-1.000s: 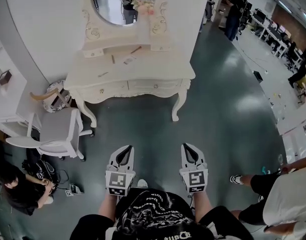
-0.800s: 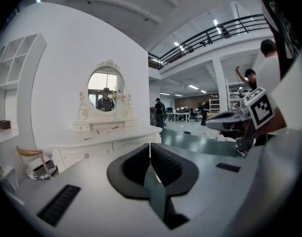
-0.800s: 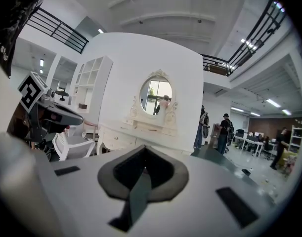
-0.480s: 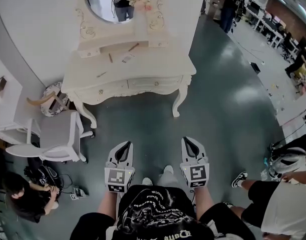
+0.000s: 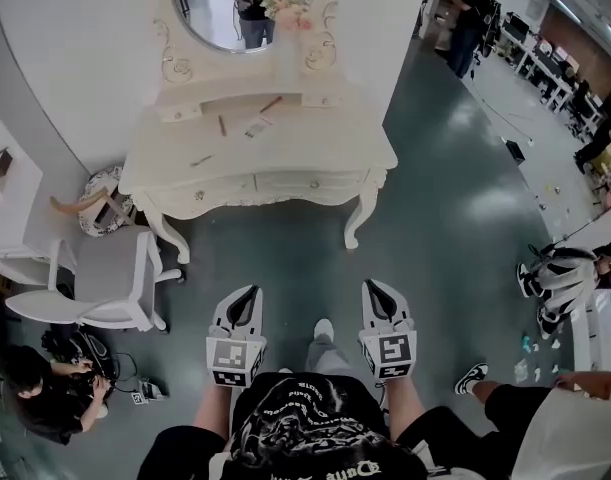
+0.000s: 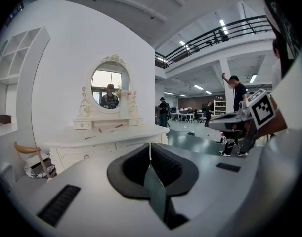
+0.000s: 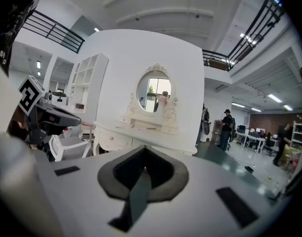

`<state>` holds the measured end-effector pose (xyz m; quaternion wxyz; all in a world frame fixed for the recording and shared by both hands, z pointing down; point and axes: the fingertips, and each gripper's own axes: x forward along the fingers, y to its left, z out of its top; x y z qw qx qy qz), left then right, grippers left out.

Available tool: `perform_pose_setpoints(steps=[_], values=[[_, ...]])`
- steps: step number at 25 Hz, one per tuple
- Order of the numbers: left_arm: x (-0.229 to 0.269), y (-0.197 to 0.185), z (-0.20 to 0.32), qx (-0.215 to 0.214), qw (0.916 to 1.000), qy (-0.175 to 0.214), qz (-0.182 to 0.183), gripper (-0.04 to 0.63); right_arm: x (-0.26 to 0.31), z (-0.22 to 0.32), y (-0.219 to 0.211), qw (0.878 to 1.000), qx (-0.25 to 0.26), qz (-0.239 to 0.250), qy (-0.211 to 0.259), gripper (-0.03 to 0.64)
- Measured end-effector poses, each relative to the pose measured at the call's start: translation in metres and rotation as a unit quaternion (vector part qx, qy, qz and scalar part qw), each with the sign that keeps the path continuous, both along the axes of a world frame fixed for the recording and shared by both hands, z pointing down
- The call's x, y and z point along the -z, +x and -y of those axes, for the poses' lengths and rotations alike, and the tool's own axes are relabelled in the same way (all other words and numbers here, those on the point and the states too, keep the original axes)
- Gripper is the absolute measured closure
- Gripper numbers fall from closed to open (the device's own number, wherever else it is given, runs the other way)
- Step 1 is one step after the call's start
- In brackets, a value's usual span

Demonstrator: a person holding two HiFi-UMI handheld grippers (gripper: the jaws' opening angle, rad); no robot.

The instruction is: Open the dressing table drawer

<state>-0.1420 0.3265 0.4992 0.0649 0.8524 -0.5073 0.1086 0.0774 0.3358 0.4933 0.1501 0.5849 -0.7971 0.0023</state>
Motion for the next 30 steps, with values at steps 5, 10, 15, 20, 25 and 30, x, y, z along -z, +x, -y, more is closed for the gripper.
perform_pose_setpoints(steps=[5, 10, 15, 20, 25, 30], values=[[-0.001, 0.01, 0.027, 0.01, 0.9999, -0.007, 0.004, 0.574, -0.003, 0.032, 0.007, 1.0, 0.017, 0.002, -0.011, 0.606], [-0.006, 0.019, 0.052, 0.022, 0.9996, -0.016, 0.003, 0.574, -0.008, 0.061, 0.012, 0.999, 0.03, 0.007, -0.02, 0.606], [-0.011, 0.032, 0.074, 0.031, 0.9991, -0.03, 0.005, 0.574, -0.015, 0.089, 0.022, 0.999, 0.039, 0.018, -0.03, 0.606], [-0.014, 0.047, 0.094, 0.046, 0.9981, -0.041, 0.008, 0.574, -0.02, 0.118, 0.039, 0.998, 0.049, 0.024, -0.039, 0.606], [-0.012, 0.067, 0.119, 0.06, 0.9973, -0.04, 0.011, 0.574, -0.021, 0.151, 0.055, 0.997, 0.061, 0.03, -0.04, 0.606], [-0.015, 0.09, 0.142, 0.07, 0.9966, -0.042, 0.007, 0.574, -0.025, 0.178, 0.068, 0.995, 0.083, 0.029, -0.044, 0.606]])
